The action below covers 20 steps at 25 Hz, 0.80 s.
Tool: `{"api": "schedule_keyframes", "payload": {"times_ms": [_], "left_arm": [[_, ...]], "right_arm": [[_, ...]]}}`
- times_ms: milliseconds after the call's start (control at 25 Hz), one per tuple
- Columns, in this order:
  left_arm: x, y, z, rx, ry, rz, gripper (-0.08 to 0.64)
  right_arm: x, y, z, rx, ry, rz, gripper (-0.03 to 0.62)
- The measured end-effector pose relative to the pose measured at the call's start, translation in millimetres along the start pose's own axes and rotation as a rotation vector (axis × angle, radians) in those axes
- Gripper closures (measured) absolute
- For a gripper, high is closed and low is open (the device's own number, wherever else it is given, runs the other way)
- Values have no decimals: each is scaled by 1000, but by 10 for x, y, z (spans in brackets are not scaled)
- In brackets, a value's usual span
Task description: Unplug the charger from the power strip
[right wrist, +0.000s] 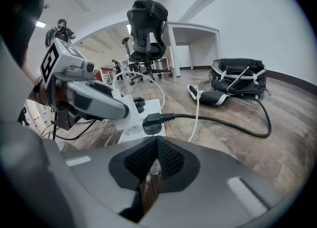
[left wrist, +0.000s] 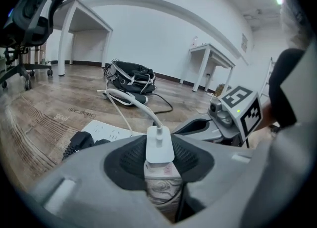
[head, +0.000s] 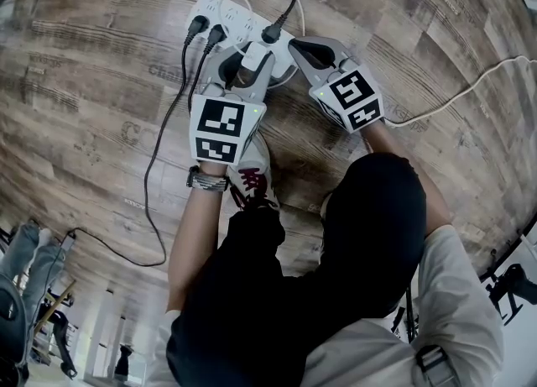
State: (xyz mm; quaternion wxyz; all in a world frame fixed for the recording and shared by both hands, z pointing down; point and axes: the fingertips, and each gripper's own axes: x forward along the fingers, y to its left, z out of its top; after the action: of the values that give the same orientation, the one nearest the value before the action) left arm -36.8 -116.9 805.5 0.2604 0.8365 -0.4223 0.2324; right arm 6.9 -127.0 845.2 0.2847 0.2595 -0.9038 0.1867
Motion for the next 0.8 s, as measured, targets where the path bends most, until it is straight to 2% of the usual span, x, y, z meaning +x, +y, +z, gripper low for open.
{"api": "schedule_keyframes", "payload": {"times_ms": [280, 520, 680, 800], "left_arm": [[53, -160, -15, -225, -11, -180, 419], [67, -46, -71, -266, -1, -150, 417], [57, -24, -119, -209, 20, -142, 410], [29, 17, -154, -198, 30, -130, 378]], "right_arm": [[-10, 0, 4, -1, 0, 2, 591], [-10, 4, 8, -13, -1, 3, 590], [-10, -1, 2, -21, 0, 0, 589], [-1, 6, 7, -22, -4, -1, 589]]}}
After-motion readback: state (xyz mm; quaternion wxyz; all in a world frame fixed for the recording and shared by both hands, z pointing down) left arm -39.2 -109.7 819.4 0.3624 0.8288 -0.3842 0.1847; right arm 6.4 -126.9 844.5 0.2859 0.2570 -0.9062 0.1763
